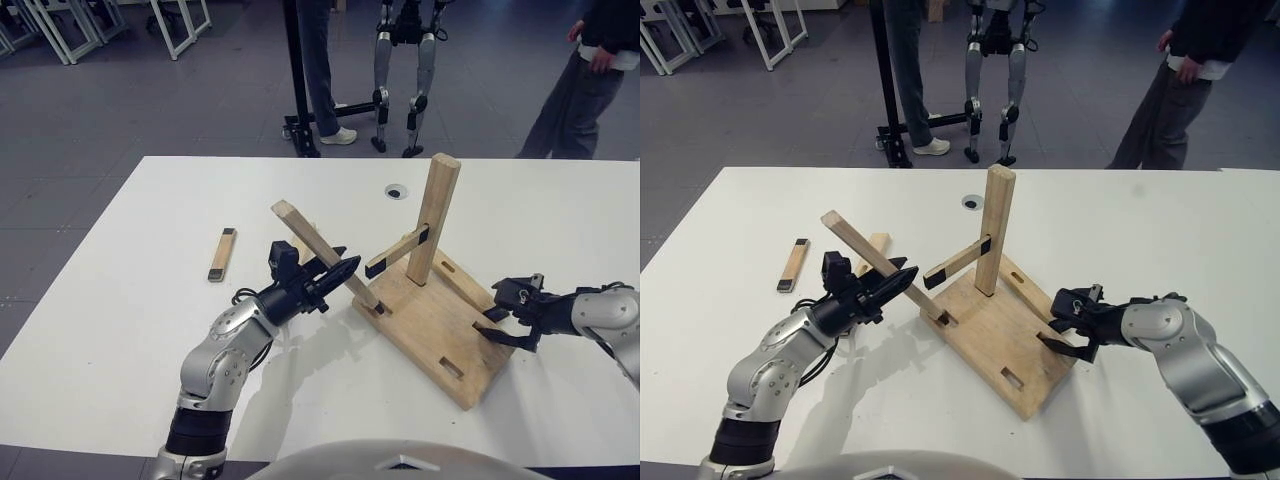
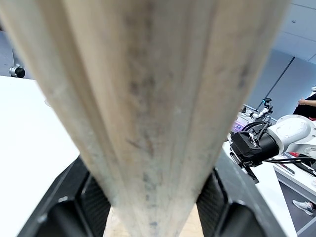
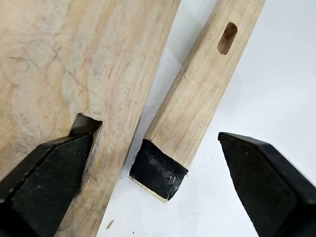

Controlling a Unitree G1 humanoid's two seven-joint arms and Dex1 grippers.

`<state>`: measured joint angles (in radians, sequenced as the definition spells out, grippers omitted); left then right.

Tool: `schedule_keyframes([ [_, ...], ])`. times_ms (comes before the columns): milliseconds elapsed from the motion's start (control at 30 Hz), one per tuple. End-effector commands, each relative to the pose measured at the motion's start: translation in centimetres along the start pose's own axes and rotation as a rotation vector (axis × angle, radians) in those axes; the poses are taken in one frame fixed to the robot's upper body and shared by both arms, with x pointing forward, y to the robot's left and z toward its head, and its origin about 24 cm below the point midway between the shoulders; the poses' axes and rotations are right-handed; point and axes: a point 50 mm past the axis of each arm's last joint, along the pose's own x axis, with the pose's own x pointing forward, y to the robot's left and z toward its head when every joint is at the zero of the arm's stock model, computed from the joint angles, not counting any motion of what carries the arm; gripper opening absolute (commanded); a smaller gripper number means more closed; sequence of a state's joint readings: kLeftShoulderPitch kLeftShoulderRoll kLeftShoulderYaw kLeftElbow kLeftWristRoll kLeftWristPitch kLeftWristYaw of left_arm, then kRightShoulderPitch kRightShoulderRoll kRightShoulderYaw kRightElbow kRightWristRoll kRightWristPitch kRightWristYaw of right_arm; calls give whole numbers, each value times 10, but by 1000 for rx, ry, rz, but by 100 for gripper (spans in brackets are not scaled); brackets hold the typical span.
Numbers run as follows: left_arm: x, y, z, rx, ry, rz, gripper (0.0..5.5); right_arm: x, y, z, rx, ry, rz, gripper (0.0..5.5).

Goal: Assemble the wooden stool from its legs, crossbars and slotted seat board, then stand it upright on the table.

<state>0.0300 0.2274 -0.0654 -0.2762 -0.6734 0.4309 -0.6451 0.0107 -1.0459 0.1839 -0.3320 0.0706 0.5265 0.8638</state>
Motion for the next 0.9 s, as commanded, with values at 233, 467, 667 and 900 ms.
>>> schedule_keyframes([
  [233, 1, -1, -15, -20, 43, -4, 203, 3, -2, 8, -20, -19, 10, 472],
  [467, -4, 1, -12, 6, 62, -19, 203, 4, 1, 7, -12, -21, 11, 472],
  [667, -7, 10, 7, 54, 43, -6, 203, 4, 5, 5, 5, -21, 8, 472],
  [900, -4, 12, 28, 46, -43, -13, 203, 6, 9, 5, 9, -23, 13, 472],
])
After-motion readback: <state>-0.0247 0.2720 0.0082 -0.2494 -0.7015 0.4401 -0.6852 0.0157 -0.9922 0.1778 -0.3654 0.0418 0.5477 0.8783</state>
